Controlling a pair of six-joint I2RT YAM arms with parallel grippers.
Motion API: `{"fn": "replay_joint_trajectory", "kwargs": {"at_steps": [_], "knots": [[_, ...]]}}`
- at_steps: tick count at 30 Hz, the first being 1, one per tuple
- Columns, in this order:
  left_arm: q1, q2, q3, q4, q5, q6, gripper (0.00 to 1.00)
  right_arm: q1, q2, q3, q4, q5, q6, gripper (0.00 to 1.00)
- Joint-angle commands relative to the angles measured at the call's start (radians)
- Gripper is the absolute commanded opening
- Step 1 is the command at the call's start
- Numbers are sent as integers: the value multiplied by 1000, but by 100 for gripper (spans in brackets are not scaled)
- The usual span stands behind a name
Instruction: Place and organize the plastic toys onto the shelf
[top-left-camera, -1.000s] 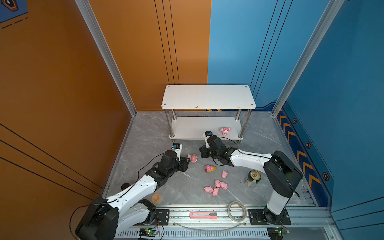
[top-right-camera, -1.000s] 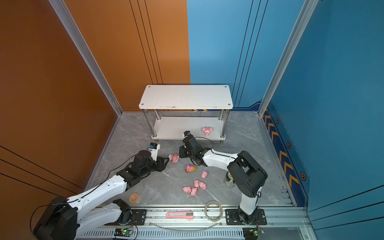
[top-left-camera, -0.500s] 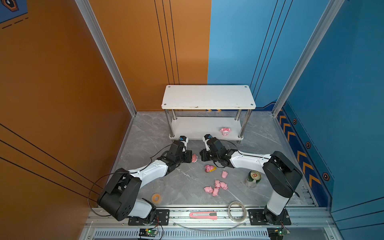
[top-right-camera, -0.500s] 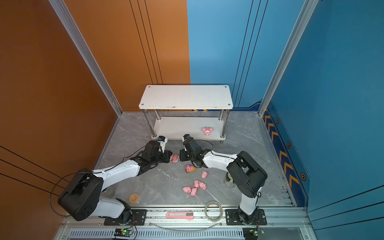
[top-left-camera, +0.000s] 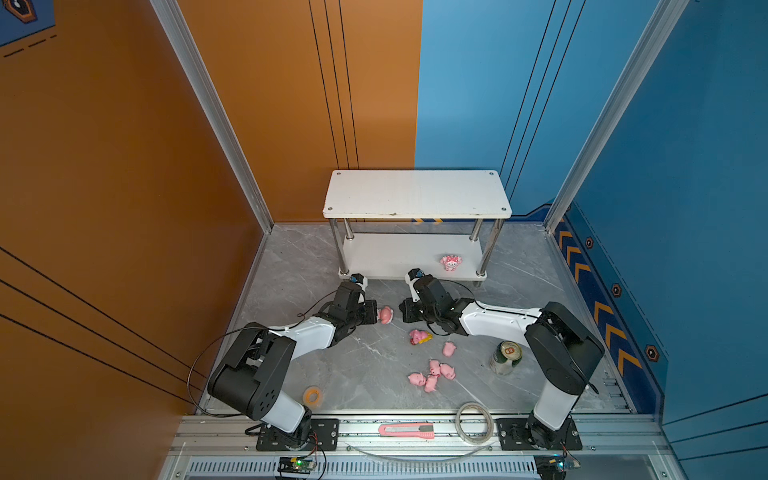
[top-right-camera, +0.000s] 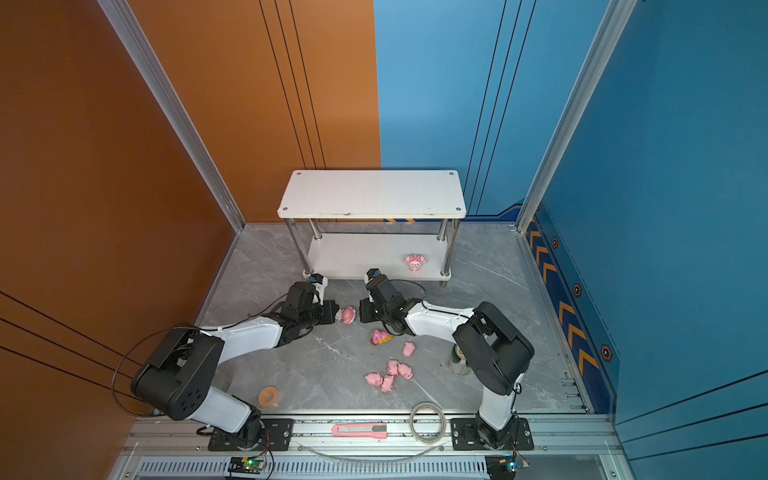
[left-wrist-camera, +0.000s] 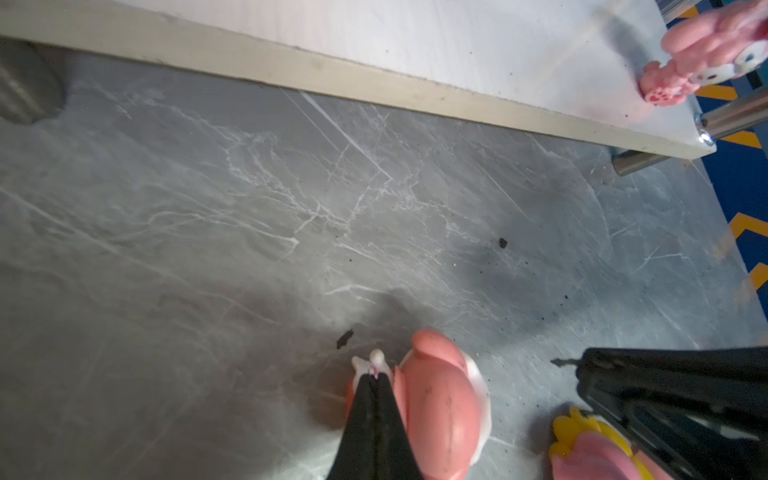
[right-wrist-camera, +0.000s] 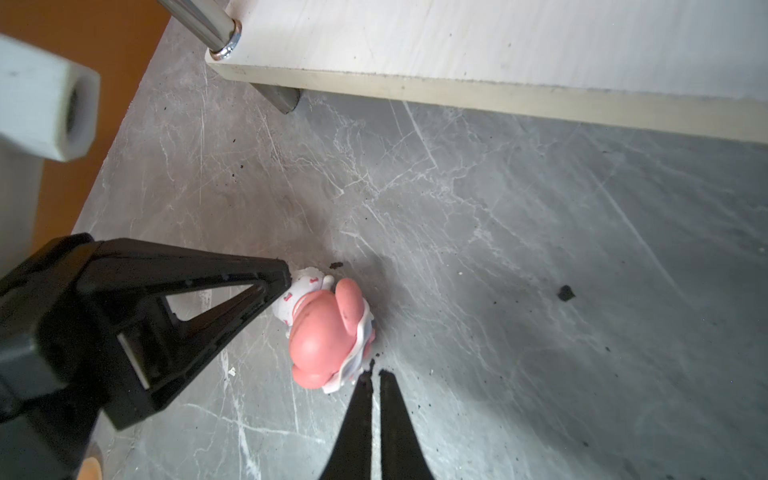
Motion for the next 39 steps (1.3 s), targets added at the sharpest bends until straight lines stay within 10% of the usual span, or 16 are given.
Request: {"fn": "replay_joint_trajectory", "kwargs": {"at_steps": [1,15,25,39], "knots": [[28,21,-41,22,36,-13,0,-6,8,19,-32,-6,-6,9],[65,-49,-129,73,76,-37,1,25,51,126,-153,-65,-29,23],[-112,-254,-41,-180,-59,165,78,-6,11,82,-110,-99,32,34],[-153,-35,39,-204,-150,334,85,-144,-258,-25,-213,-59,20,49]]}}
